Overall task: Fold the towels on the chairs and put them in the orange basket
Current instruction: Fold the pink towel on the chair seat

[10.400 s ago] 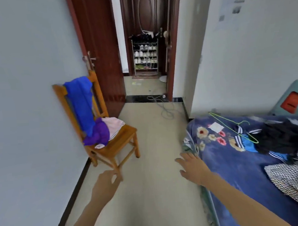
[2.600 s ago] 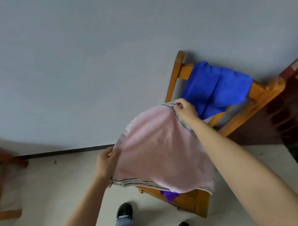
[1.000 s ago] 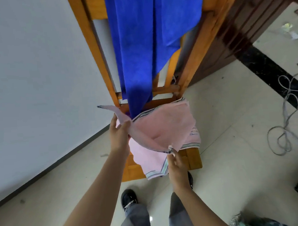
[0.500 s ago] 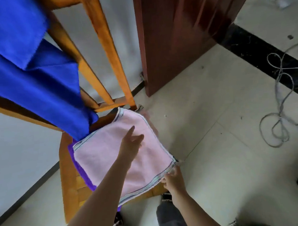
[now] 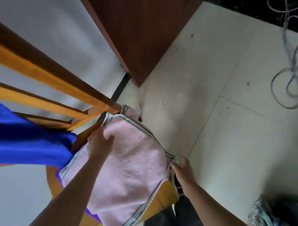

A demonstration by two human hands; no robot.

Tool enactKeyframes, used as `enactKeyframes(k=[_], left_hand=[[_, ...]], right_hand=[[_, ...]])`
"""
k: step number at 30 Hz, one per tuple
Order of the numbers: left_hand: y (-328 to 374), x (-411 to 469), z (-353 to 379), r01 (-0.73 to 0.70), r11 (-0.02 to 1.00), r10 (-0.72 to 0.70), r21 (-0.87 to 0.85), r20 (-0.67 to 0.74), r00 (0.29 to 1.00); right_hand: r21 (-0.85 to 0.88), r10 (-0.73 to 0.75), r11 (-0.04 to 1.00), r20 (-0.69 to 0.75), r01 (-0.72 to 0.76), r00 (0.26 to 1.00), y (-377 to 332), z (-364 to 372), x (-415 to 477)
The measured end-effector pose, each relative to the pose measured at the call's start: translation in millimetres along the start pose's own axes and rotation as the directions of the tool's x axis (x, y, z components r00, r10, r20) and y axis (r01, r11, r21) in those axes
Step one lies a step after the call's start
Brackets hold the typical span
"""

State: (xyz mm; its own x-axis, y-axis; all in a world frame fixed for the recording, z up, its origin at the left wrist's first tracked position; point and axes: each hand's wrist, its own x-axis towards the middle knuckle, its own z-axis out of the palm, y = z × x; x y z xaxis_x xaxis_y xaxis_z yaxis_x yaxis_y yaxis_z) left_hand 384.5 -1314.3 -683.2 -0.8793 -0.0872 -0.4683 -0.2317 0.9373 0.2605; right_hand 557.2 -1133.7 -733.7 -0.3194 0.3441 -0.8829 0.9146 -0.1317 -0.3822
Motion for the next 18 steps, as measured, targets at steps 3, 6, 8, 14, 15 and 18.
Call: enactKeyframes(k=[3,6,8,14,15,18], left_hand=[[2,32,4,0.075,0.993,-0.08,0.096,0.045,0.996],[-5,54,10,0.167,0.982,-0.176,0.084,0.106,0.979],[-15,65,14,0.192,0.978,-0.202,0.083,0.126,0.971],[-16,68,11,-0.01,0.999,0.007,0.032,0.088,0.996],[-14,67,11,-0.051,0.999,0.052,-0.017,0.069,0.996],[2,56,6,-0.152,0.975,0.15,-0.163,-0.027,0.988]], right_hand=[[0.046,0.019,0.999,-0.057,-0.017,0.998,-6,0,12],[0.141,0.056,0.989,-0.07,-0.045,0.996,-6,3,20],[0.192,0.099,0.978,-0.056,-0.086,0.994,-2,10,24],[0.092,0.152,0.985,-0.072,-0.145,0.986,4,26,39],[0.088,0.161,0.984,-0.066,-0.155,0.985,5,26,41],[0.129,0.235,0.966,-0.085,-0.223,0.968,10,22,44]])
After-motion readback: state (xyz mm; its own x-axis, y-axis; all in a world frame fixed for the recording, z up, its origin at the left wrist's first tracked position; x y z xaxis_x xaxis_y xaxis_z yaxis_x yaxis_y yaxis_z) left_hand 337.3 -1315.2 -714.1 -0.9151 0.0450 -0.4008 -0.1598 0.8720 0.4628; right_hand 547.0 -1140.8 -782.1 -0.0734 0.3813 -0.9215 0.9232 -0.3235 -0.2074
